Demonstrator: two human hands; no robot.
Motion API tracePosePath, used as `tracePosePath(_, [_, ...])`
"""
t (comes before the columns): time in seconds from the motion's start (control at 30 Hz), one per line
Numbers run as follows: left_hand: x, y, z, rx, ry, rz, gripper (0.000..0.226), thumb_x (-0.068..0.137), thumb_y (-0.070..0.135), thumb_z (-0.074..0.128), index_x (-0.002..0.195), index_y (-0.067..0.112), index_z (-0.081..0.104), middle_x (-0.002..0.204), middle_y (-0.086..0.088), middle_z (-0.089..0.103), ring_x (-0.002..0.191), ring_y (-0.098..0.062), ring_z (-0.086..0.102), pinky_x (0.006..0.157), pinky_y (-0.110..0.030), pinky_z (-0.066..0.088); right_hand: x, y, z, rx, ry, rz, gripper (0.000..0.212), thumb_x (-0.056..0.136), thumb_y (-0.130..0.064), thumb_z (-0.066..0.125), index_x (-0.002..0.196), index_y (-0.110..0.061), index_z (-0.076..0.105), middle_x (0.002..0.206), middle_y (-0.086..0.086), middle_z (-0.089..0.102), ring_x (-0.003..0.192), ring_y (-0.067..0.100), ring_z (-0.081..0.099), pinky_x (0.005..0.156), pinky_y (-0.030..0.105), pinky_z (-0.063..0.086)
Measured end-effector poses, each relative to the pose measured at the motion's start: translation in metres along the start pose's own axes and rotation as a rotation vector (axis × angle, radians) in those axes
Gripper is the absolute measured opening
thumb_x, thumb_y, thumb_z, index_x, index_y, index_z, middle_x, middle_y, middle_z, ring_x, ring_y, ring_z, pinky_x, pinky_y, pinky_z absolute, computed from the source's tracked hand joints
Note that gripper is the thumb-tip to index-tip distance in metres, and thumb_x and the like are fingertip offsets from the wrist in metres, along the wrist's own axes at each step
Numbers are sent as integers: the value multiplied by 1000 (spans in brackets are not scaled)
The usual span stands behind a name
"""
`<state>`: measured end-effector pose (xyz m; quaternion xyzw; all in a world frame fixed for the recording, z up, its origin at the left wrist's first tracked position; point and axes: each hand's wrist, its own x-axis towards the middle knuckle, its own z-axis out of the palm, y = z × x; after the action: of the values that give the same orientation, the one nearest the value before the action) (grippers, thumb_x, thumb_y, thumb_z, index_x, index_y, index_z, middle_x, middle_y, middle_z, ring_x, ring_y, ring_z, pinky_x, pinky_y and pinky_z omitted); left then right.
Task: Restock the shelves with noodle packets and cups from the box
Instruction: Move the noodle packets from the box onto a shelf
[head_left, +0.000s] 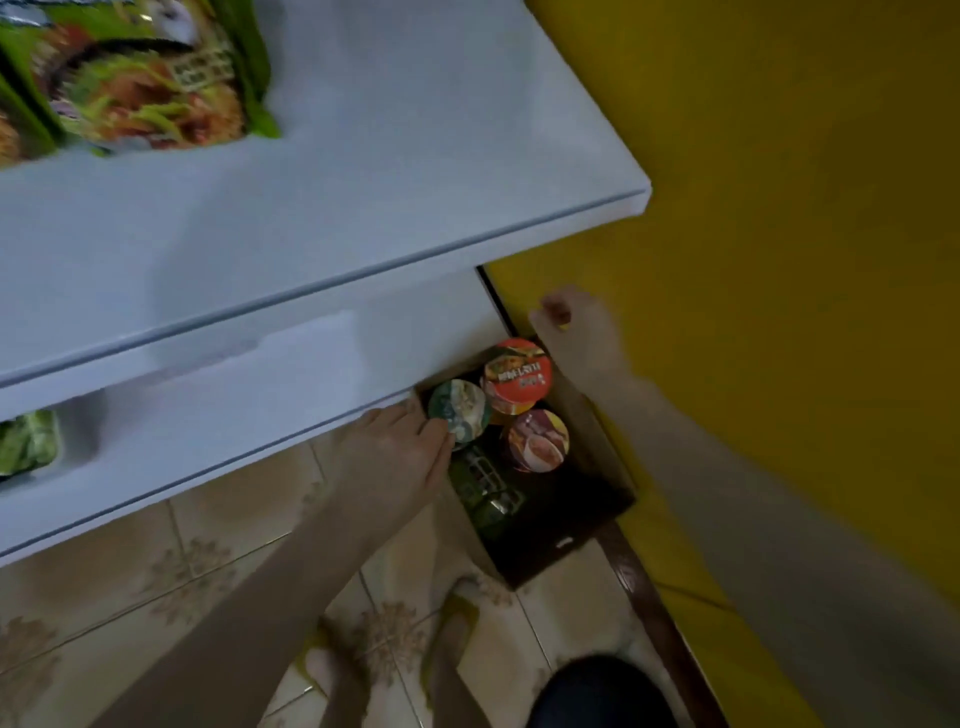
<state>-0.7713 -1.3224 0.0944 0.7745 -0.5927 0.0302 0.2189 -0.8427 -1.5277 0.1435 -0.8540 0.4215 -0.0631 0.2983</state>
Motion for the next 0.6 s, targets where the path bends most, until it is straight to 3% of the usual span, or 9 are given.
tracePosePath(0.27, [24, 73, 82, -51, -281, 73, 31, 83, 23, 43, 57, 14, 59, 51, -4, 57, 46, -22, 54, 45, -25, 42, -18, 120, -8, 12, -40, 225, 26, 93, -20, 53, 109, 1, 58, 106, 16, 63, 98, 27, 58, 70, 24, 36])
tracePosePath(0.43, [17, 80, 140, 0, -449, 141, 22, 69, 14, 70, 52, 12, 55, 45, -6, 53, 40, -23, 51, 44, -22, 37, -41, 188, 31, 27, -93, 395, 25, 94, -21, 51, 108, 0, 57, 103, 19, 63, 95, 33, 59, 75, 37, 46])
tracePosePath(0.53, [3, 71, 182, 40, -580, 172, 27, 59, 11, 81, 50, 11, 54, 44, -6, 53, 39, -24, 51, 42, -23, 39, -57, 226, 66, 23, -124, 503, 26, 94, -21, 50, 109, -2, 57, 104, 18, 63, 97, 34, 59, 72, 33, 42])
tracePosePath(0.6, [-6, 62, 214, 58, -644, 189, 29, 57, 12, 82, 50, 11, 54, 43, -6, 53, 39, -24, 51, 40, -24, 39, -65, 248, 95, 43, -142, 574, 26, 94, -22, 49, 109, -2, 57, 106, 17, 64, 100, 32, 59, 78, 35, 45])
